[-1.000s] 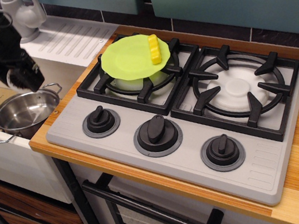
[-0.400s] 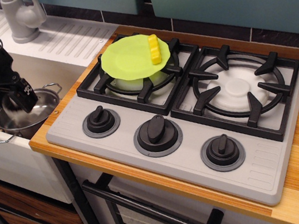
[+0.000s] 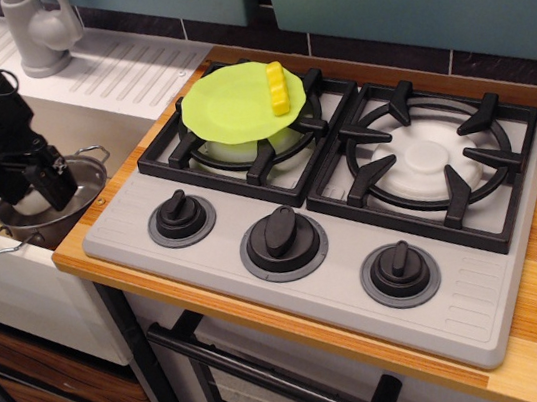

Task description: Put fry on plate and mushroom in pot or pan in sink

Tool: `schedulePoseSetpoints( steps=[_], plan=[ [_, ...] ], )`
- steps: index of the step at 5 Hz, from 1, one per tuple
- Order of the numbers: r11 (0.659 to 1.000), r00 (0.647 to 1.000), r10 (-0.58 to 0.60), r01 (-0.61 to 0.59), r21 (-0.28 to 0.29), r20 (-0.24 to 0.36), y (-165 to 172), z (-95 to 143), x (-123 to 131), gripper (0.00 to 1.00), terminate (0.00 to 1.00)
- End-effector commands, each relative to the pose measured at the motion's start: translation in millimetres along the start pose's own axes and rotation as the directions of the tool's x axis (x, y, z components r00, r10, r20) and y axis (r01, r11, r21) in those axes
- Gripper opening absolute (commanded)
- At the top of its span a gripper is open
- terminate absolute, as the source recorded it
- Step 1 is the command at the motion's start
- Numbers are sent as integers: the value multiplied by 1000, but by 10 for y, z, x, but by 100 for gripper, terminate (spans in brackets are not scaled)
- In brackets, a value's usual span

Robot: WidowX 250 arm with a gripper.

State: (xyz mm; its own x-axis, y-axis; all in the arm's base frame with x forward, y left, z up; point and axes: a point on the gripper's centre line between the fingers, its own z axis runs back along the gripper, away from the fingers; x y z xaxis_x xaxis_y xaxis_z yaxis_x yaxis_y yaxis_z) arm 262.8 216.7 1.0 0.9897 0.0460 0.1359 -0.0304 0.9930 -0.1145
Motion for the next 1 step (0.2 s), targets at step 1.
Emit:
schedulePoseSetpoints(
  steps=[1],
  plan=[
    [989, 999, -11, 6, 146, 32, -103, 867, 317, 100, 100]
  ],
)
